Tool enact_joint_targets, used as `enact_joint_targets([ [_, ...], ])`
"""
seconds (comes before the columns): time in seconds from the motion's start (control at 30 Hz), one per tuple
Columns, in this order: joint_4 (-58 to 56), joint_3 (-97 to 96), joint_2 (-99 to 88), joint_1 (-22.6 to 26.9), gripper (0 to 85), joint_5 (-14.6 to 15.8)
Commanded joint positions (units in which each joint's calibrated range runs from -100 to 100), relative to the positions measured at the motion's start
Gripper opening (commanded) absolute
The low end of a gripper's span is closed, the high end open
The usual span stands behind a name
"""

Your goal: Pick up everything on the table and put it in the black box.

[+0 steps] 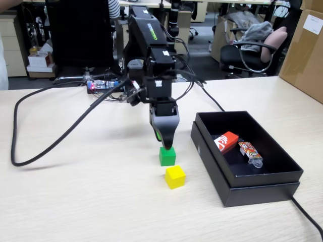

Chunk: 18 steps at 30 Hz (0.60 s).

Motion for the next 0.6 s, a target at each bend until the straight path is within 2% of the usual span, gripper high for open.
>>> enact_joint_targets([
  [0.0, 1.7, 6.06, 0.8, -0.24, 39.5, -0.39],
  [0.57, 1.7, 9.32, 6.99, -0.24, 39.5, -0.44],
])
